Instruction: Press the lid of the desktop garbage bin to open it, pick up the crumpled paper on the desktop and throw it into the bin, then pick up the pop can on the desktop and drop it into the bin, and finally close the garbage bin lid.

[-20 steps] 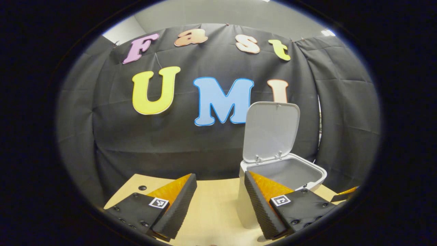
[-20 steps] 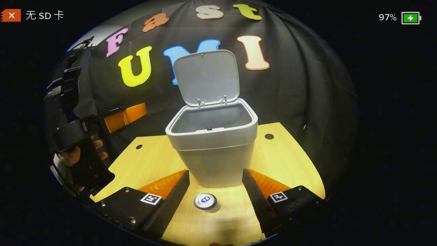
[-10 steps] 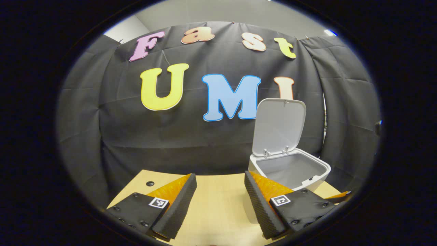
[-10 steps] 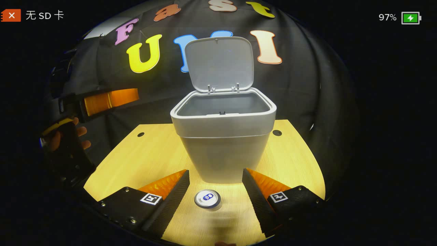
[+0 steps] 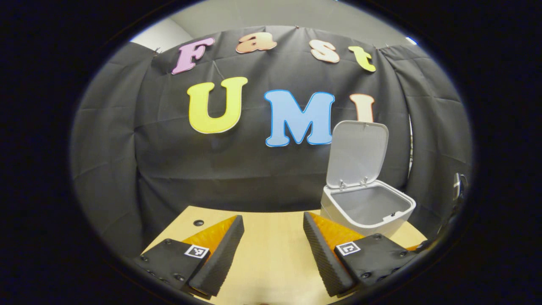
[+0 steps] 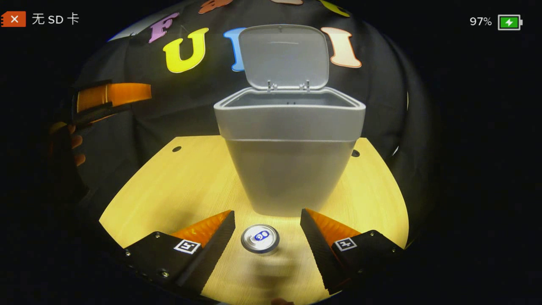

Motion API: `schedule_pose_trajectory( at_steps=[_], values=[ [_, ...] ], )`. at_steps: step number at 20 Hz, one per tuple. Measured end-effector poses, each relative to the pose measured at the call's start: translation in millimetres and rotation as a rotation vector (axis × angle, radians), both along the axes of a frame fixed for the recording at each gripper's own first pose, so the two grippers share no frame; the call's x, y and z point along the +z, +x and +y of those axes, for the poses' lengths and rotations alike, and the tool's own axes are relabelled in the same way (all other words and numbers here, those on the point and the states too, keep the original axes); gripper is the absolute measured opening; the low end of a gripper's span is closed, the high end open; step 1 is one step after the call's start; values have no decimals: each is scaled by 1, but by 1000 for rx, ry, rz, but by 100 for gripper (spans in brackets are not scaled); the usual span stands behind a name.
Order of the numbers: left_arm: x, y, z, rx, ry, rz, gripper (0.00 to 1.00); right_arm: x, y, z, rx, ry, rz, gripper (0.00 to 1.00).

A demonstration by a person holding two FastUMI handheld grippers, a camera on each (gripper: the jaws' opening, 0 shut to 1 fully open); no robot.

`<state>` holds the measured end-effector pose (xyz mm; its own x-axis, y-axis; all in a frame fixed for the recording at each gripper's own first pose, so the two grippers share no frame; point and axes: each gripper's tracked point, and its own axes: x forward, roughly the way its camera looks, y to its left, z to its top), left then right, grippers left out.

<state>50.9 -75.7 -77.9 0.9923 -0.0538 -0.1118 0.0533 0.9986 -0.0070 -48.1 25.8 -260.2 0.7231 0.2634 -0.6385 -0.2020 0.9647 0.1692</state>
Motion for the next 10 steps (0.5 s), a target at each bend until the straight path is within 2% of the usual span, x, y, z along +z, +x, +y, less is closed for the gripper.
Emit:
schedule_pose_trajectory(
  at_steps=[5,8,10],
  values=[
    [-2,-7,10,23,-2,6,96,-19,-4,12,38,-13,30,99],
    [-3,-13,19,39,0,7,91,-28,-7,16,54,-20,49,99],
    [-3,-16,24,50,2,8,96,-34,-8,18,64,-25,61,99]
  ],
)
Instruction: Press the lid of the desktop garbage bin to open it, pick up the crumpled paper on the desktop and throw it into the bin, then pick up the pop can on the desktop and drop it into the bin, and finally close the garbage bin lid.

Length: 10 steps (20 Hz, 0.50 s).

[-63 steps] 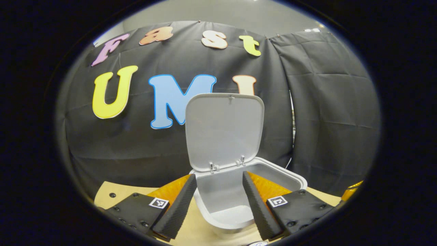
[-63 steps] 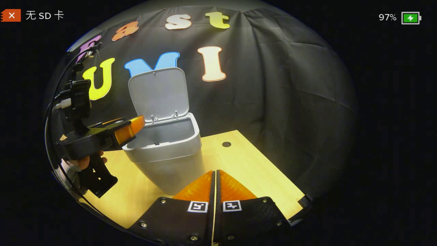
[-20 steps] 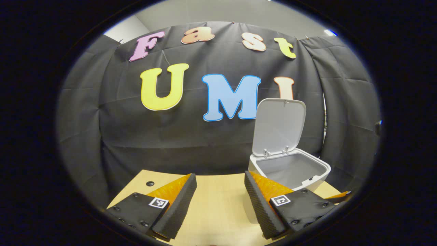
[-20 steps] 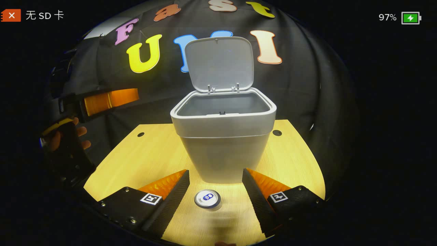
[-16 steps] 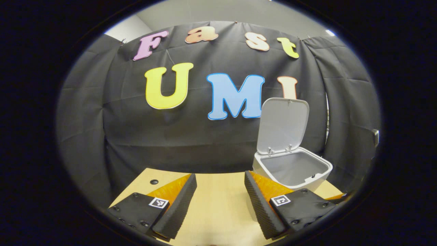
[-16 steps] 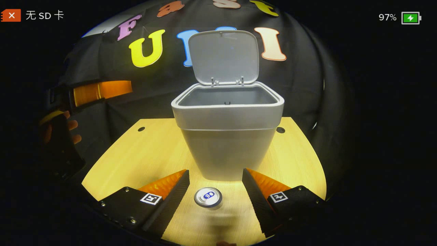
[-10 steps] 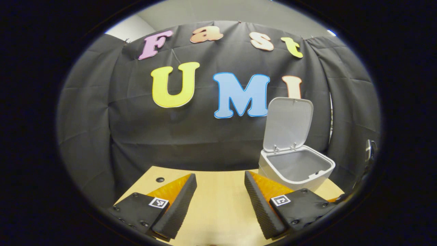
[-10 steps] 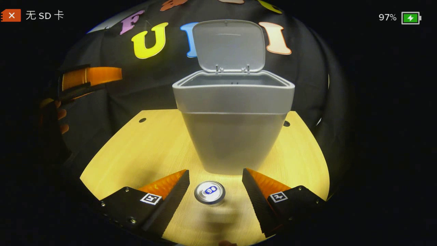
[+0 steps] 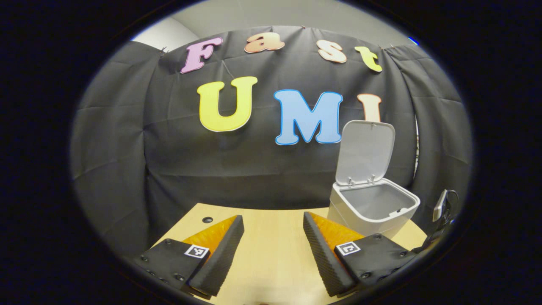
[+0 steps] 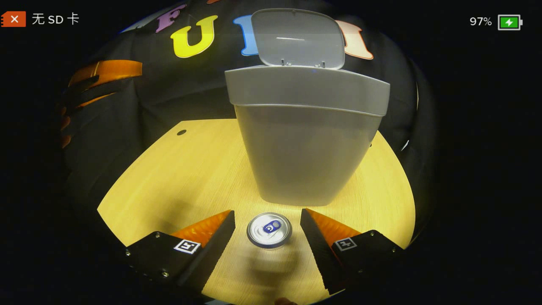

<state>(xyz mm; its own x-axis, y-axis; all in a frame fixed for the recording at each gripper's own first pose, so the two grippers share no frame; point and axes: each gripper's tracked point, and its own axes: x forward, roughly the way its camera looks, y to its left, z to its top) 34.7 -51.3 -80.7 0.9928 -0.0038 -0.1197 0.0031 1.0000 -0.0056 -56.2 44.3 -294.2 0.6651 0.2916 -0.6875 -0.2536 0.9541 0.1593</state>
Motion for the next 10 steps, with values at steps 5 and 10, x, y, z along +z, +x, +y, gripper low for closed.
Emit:
schedule_pose_trajectory(
  at_steps=[5,10],
  values=[
    [0,-7,15,32,8,2,91,-14,-2,4,15,-12,24,99],
    [-3,-13,30,60,5,5,91,-27,-5,6,30,-26,51,99]
  ],
)
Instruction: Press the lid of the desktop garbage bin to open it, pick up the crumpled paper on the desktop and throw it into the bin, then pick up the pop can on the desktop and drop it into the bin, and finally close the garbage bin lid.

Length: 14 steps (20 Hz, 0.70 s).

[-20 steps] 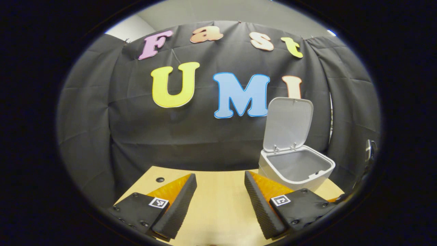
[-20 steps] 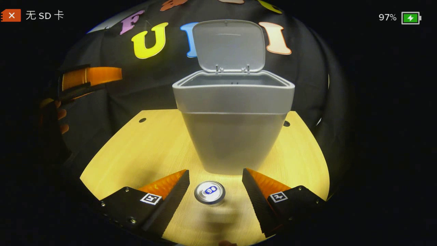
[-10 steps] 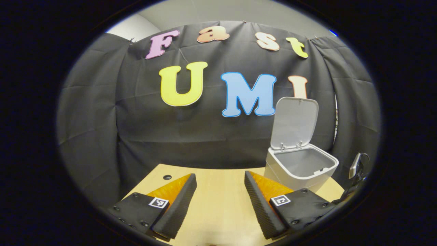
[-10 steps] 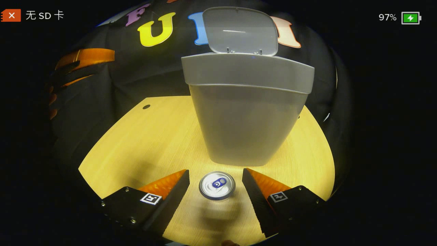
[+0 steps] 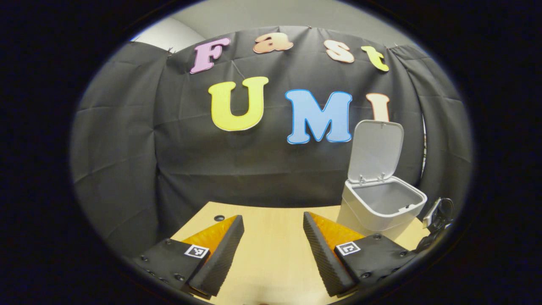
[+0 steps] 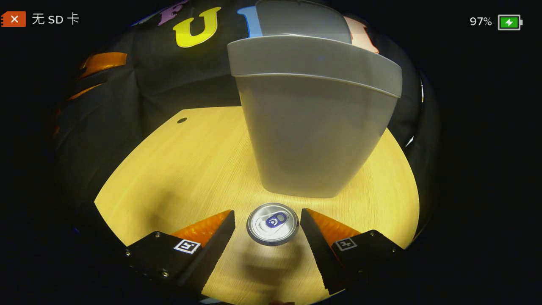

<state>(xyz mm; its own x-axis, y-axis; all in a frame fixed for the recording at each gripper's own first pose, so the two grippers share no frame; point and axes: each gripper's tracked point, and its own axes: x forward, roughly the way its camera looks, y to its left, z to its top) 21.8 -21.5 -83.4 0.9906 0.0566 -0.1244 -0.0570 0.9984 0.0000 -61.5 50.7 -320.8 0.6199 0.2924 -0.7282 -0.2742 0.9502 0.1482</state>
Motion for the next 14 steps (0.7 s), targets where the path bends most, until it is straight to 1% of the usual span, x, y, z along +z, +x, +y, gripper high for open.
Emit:
schedule_pose_trajectory(
  at_steps=[5,6,7,8,9,10,11,13,14],
  values=[
    [-1,-4,11,21,-4,2,91,-12,0,3,14,-17,24,99],
    [-1,-4,12,23,-4,2,93,-13,1,3,13,-20,26,99],
    [-1,-4,13,26,-5,2,91,-15,2,3,11,-21,32,97],
    [-2,-4,13,28,-5,3,91,-15,2,3,9,-22,38,94],
    [-2,-4,15,28,-6,4,91,-15,3,3,8,-21,35,85],
    [-3,-4,14,28,-6,4,93,-15,3,3,9,-26,37,85],
    [-3,-3,15,27,-5,4,91,-15,3,2,9,-32,34,85],
    [-3,-3,13,25,-6,6,91,-15,3,0,10,-45,29,84],
    [-3,-3,13,23,-7,6,91,-14,3,-2,9,-49,26,92]
  ],
)
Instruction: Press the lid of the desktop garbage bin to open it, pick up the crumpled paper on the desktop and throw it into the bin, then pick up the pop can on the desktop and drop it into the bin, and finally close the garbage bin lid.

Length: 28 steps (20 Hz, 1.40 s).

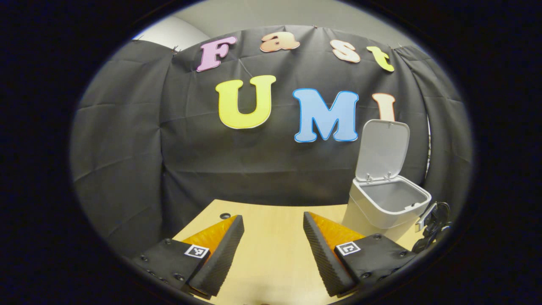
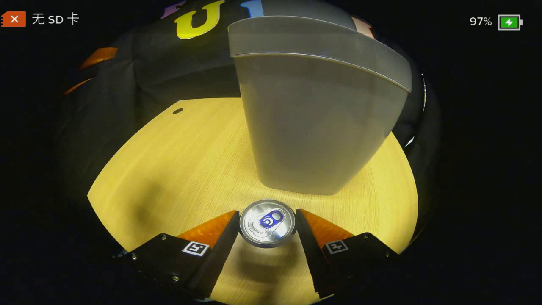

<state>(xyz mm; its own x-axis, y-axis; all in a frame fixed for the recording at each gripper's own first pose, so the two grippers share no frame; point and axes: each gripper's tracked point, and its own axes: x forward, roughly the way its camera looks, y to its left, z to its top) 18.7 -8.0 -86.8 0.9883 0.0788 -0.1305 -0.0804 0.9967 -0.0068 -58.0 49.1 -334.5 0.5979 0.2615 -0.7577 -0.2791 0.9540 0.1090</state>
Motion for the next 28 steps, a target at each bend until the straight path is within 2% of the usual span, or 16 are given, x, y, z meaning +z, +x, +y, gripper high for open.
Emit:
schedule_pose_trajectory(
  at_steps=[1,2,7,10,11,22,28],
  values=[
    [-1,0,0,-2,-1,1,91,1,-1,-1,-3,-2,-4,84],
    [-1,1,0,-4,-2,2,91,3,0,-2,-8,-2,-9,83],
    [-2,0,-3,-11,-7,3,91,18,2,-2,-14,16,-34,83],
    [-1,-1,-4,-15,-4,0,96,33,2,5,-7,40,-53,83],
    [-1,-2,-3,-15,-3,-1,91,39,3,9,-3,54,-61,83],
    [-6,-11,3,0,-6,7,92,131,23,57,81,180,-224,82],
    [-5,-13,7,9,-8,6,95,179,38,74,97,248,-315,82]
  ],
)
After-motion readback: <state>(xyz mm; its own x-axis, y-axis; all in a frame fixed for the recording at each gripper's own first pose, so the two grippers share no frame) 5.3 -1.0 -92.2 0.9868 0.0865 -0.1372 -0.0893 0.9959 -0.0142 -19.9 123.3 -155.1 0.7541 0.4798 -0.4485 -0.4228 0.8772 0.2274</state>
